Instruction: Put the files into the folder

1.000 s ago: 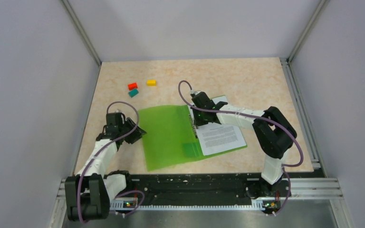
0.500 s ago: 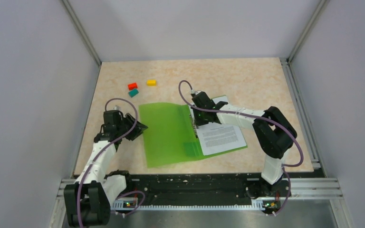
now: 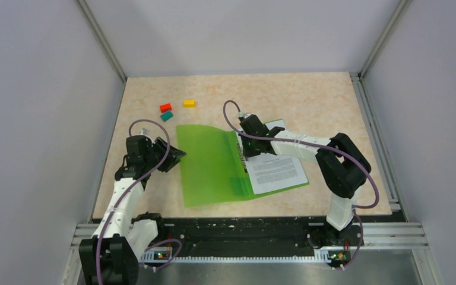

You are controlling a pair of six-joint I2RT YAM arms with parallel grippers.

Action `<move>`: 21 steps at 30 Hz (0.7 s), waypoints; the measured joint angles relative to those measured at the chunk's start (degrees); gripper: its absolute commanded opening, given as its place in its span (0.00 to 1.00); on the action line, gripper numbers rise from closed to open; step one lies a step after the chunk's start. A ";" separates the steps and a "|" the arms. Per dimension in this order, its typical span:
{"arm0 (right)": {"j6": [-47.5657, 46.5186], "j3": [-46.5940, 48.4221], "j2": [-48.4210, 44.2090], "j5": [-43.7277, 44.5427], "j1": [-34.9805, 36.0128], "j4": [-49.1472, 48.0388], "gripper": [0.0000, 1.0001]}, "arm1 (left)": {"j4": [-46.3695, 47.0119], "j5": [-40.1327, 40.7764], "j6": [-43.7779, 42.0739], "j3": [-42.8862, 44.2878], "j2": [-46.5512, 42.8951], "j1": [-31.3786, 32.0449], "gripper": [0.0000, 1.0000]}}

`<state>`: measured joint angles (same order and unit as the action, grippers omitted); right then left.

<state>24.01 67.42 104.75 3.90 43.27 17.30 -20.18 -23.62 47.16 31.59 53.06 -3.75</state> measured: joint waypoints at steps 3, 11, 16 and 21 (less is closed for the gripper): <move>0.00 0.00 0.00 0.02 0.00 0.00 0.07 | 0.04 -0.96 0.92 0.57 -0.37 0.00 0.48; 0.07 -0.28 -0.02 -0.96 0.09 -0.68 0.07 | 0.92 -4.94 3.87 0.57 -0.94 0.09 0.48; 0.07 -0.28 0.00 -1.01 0.09 -0.70 0.07 | 0.61 -5.33 3.72 0.70 -0.90 0.09 0.41; 0.04 -0.28 -0.02 -1.20 0.09 -0.74 0.06 | -0.37 -4.92 2.01 1.53 0.11 0.09 0.31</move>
<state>24.05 67.13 104.73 2.70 43.35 16.56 -20.56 -28.53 49.17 33.12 53.17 -3.66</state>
